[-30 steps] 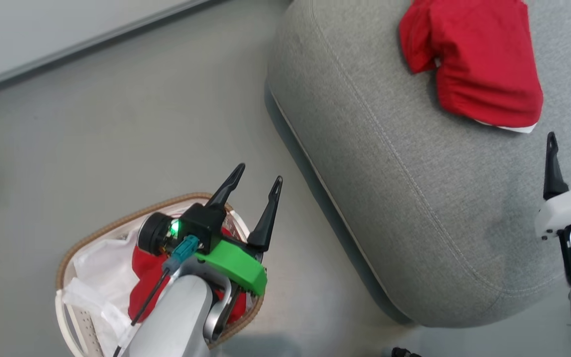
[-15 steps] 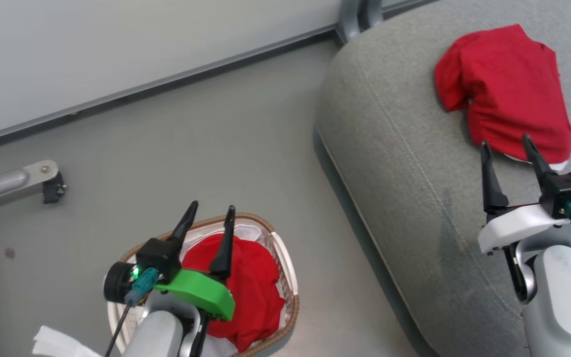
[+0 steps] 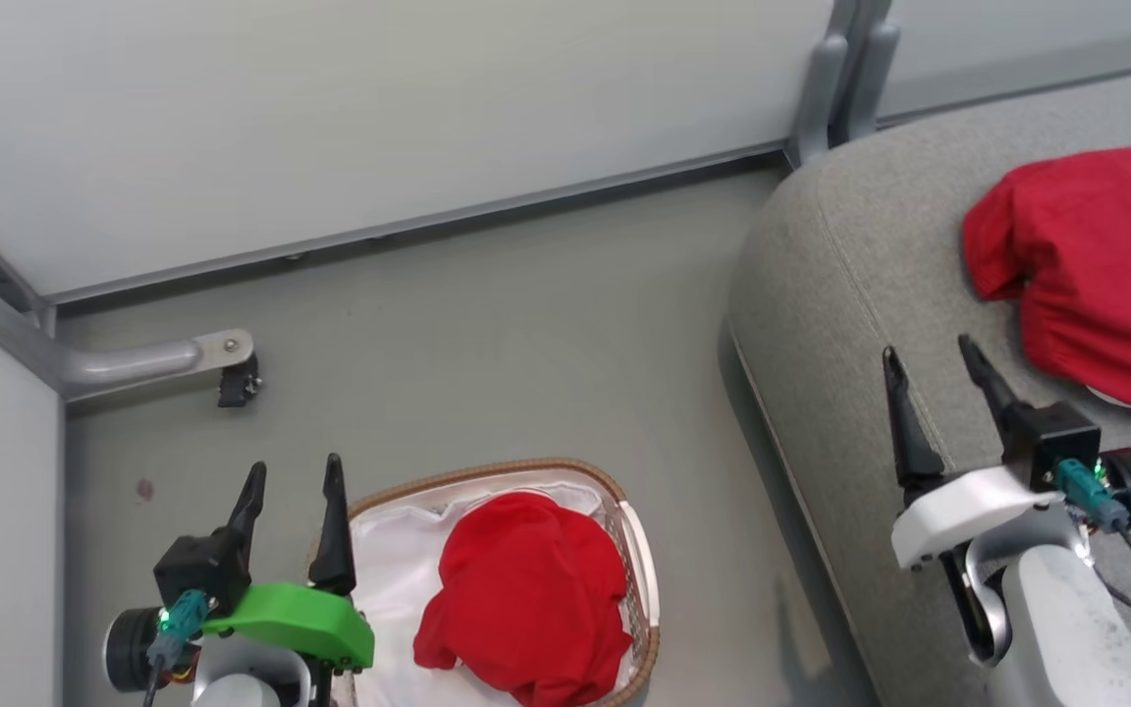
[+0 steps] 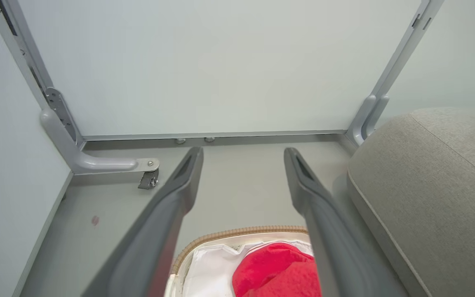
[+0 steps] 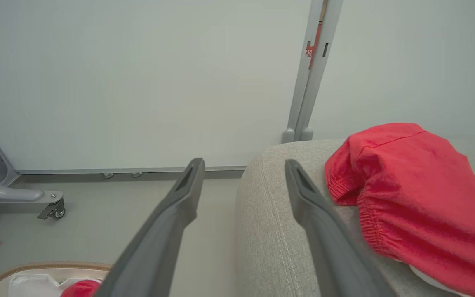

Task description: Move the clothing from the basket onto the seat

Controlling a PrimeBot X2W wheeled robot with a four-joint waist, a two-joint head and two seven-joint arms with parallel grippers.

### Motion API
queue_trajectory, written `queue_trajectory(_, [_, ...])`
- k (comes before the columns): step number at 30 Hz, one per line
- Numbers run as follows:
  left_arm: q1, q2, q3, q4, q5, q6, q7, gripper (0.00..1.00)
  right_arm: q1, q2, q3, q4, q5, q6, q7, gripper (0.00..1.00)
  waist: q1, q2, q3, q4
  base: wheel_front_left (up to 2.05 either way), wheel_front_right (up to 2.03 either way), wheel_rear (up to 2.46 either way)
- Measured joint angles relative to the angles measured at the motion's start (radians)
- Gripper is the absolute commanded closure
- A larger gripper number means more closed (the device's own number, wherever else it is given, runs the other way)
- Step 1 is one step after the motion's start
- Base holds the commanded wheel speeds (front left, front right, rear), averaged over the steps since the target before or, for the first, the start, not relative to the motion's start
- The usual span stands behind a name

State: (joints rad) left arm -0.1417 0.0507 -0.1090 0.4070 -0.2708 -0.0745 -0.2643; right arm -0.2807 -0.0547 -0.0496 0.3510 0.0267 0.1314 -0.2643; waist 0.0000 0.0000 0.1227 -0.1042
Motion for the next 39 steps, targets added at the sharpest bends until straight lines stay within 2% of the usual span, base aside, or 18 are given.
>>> queue_trajectory(11, [0.083, 0.000, 0.061, -0.013, 0.008, -0.004, 0.000, 0.00, 0.067, 0.005, 0.034, 0.025, 0.037, 0.000, 0.000, 0.00, 0.0000, 0.0000, -0.076, 0.043, 0.00, 0.00, 0.00])
queue_trajectory(17, [0.090, -0.001, 0.052, -0.012, 0.007, -0.009, 0.000, 0.00, 0.065, 0.005, 0.043, 0.017, 0.046, 0.000, 0.000, 0.00, 0.0000, 0.0000, -0.060, 0.040, 0.00, 0.00, 0.00])
queue_trajectory(26, [-0.010, -0.001, 0.001, 0.042, -0.003, -0.032, 0.000, 0.00, -0.008, 0.005, 0.064, -0.045, 0.067, 0.000, 0.000, 0.00, 0.0000, 0.0000, 0.032, 0.029, 0.00, 0.00, 0.00])
queue_trajectory(33, [-0.146, -0.001, -0.060, 0.147, -0.001, -0.052, 0.000, 0.00, -0.096, 0.005, 0.102, -0.111, 0.100, 0.000, 0.000, 0.00, 0.0000, 0.0000, 0.146, 0.014, 0.00, 0.00, 0.00])
queue_trajectory(39, [-0.265, 0.021, -0.190, 0.249, -0.045, -0.053, 0.000, 0.00, -0.160, 0.005, 0.134, -0.161, 0.125, 0.000, 0.000, 0.00, 0.0000, 0.0000, 0.254, -0.005, 0.00, 0.00, 0.00])
